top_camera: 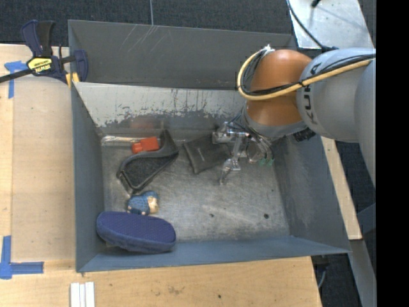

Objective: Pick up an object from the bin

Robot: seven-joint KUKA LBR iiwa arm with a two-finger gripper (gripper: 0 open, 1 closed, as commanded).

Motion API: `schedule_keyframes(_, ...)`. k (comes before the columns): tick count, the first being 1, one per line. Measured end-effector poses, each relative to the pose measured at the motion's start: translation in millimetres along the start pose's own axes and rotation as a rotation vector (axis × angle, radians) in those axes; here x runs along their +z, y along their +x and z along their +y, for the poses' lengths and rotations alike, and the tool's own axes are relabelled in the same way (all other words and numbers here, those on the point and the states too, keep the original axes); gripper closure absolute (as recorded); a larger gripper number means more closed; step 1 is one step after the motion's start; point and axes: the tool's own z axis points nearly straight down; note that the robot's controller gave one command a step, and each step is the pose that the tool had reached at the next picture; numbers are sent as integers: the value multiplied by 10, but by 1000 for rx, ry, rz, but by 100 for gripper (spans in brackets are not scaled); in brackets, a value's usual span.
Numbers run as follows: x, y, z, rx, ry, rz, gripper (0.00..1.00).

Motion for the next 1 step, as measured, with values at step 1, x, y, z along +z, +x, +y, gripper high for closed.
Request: schedule_keyframes(1, -139, 24, 172, -58, -2, 5, 0)
